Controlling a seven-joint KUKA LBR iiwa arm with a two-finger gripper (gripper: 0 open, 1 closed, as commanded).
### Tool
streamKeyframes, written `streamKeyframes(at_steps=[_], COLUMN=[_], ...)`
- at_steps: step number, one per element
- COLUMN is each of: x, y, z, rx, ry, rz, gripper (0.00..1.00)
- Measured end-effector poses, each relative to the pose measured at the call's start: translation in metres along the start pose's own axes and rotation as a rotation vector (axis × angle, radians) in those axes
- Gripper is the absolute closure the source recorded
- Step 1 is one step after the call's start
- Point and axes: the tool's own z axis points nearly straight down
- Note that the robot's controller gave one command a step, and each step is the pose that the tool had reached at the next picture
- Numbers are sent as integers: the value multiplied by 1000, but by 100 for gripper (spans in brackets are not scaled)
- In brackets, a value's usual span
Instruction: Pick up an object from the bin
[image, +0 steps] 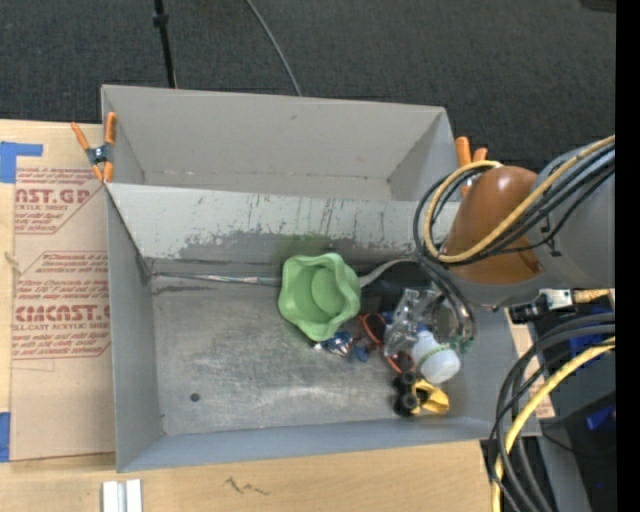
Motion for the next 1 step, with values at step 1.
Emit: streamKeyframes(at_steps=[1], x=[1], y=[0], z=[0], rx=[1], ry=[4], rz=[-1], gripper=[0])
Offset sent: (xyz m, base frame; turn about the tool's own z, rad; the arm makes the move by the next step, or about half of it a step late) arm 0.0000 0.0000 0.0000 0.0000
